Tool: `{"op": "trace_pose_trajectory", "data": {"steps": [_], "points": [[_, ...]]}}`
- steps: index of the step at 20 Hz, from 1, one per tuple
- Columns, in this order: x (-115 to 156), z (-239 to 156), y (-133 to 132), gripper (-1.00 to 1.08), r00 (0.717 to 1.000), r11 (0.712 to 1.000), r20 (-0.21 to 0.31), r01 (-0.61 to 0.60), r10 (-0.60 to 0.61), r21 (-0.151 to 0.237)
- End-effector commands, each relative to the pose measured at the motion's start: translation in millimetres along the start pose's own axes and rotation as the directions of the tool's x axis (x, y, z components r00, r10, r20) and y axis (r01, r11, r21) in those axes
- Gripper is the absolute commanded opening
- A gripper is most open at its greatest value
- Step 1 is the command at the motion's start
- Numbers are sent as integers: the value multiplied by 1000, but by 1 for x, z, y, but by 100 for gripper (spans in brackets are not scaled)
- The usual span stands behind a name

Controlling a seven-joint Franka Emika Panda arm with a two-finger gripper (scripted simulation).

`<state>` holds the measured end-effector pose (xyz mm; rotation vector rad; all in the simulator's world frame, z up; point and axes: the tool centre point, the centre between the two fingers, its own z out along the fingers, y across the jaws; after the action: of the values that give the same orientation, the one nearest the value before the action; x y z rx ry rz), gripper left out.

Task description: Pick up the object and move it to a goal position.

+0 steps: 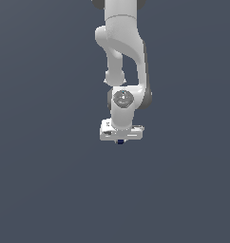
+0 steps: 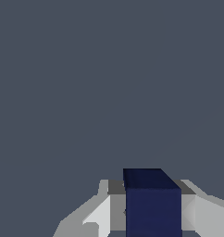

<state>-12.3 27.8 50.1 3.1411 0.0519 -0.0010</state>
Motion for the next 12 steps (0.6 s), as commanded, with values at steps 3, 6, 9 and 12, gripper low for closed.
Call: {"op": "trace_pose_trajectory", "data": {"steps": [3,6,9,12], "points": [[-5,-18,-57,-100,1000,1000,0,1,-1,0],[-7,-29,-94,-100,1000,1000,-1,1,-1,0],[-9,-40,-127,-100,1000,1000,-1,1,-1,0],[-10,-48,-154,-100,1000,1000,-1,1,-1,0]]}}
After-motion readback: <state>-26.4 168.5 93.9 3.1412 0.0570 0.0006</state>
